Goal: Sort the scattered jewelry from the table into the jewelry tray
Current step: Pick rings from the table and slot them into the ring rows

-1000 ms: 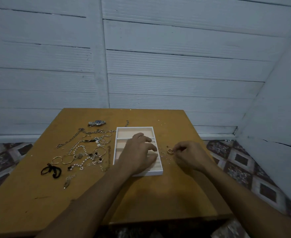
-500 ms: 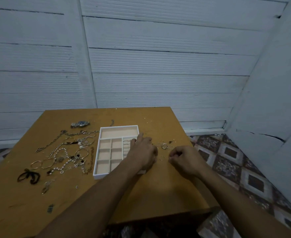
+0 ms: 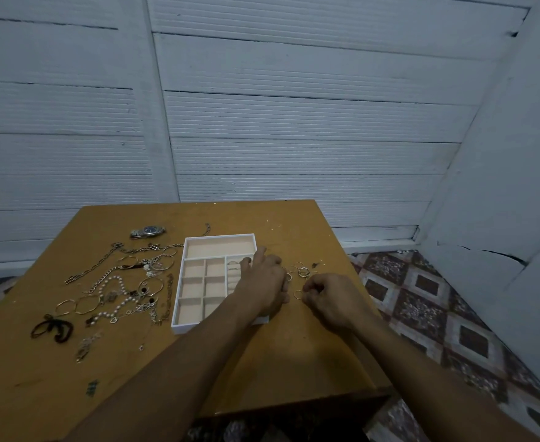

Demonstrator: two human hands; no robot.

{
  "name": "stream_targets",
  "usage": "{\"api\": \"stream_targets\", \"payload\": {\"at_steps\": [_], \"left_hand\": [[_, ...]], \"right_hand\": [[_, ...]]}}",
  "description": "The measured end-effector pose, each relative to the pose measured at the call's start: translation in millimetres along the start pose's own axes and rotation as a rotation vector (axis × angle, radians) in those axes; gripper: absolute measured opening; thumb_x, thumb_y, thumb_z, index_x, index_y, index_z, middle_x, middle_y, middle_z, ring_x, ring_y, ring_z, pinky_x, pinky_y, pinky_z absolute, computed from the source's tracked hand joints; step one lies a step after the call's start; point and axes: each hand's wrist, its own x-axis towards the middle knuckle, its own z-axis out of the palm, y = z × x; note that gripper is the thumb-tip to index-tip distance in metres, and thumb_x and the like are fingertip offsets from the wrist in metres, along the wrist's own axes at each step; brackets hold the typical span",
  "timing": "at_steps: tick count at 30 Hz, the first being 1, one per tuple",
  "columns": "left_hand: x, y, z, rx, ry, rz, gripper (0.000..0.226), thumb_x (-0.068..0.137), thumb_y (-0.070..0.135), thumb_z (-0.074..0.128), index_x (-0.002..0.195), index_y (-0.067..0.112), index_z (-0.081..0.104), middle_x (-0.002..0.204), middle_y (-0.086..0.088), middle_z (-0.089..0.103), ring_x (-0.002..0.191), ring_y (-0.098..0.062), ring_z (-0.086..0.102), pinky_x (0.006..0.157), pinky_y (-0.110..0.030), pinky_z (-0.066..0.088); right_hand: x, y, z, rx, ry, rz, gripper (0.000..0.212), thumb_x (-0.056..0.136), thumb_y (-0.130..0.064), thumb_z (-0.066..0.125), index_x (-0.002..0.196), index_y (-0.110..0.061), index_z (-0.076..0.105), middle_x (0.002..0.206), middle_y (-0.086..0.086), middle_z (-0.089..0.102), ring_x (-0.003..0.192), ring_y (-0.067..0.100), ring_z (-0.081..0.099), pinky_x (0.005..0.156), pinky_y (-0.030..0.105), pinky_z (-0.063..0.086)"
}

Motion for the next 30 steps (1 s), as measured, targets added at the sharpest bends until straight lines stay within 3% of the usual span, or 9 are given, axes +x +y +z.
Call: {"api": "stream_targets", "payload": {"at_steps": [6,12,16,21,26,30], "left_hand": [[-7,0,-2,-0.065,0.060,0.052,0.013,0.082,0.037,0.068,0.086,0.024,0.068,0.134,0.006,0.049,0.138,-0.021,0.018,0.105,-0.044,0.020],[-13,-12,-13,-0.288,0.130,0.053,0.013,0.083,0.030,0.070,0.081,0.023,0.059,0.090,0.003,0.068,0.091,-0.019,0.060,0.078,-0.032,0.046],[-20,-30,-20,-0.330,0.133,-0.015,0.015,0.081,0.033,0.074,0.081,0.024,0.062,0.083,0.006,0.067,0.077,-0.014,0.060,0.062,-0.025,0.043],[-32,-54,-31,-0.404,0.169,-0.057,0.010,0.081,0.027,0.075,0.078,0.023,0.066,0.078,0.005,0.067,0.075,-0.014,0.061,0.068,-0.029,0.048],[-41,-73,-39,-0.418,0.173,-0.086,0.006,0.083,0.021,0.074,0.077,0.021,0.071,0.074,0.005,0.068,0.060,-0.002,0.058,0.057,-0.015,0.041],[-49,-91,-42,-0.368,0.237,-0.200,0.007,0.084,0.026,0.072,0.078,0.022,0.073,0.073,0.008,0.068,0.061,0.000,0.055,0.052,-0.019,0.036]], "right_hand": [[0,-2,5,-0.010,0.017,-0.005,0.020,0.091,-0.033,0.061,0.106,-0.025,0.071,0.106,-0.004,0.070,0.090,0.010,0.061,0.078,0.030,0.053],[1,-10,7,-0.035,-0.013,-0.014,0.020,0.091,-0.032,0.060,0.107,-0.028,0.073,0.110,-0.005,0.070,0.097,0.012,0.061,0.083,0.031,0.052],[4,-14,5,-0.047,-0.053,0.017,0.017,0.092,-0.026,0.061,0.103,-0.028,0.073,0.101,-0.007,0.068,0.094,0.011,0.061,0.083,0.031,0.052],[9,-20,3,-0.003,-0.100,0.091,0.009,0.090,-0.020,0.064,0.096,-0.023,0.068,0.093,-0.006,0.063,0.088,0.011,0.059,0.081,0.030,0.051],[10,-23,3,0.016,-0.123,0.149,0.004,0.088,-0.015,0.065,0.087,-0.018,0.063,0.090,-0.001,0.065,0.087,0.015,0.061,0.084,0.036,0.053],[6,-25,1,0.027,-0.117,0.086,0.015,0.088,-0.010,0.059,0.080,-0.019,0.052,0.081,-0.003,0.061,0.076,0.012,0.057,0.073,0.035,0.050]]}}
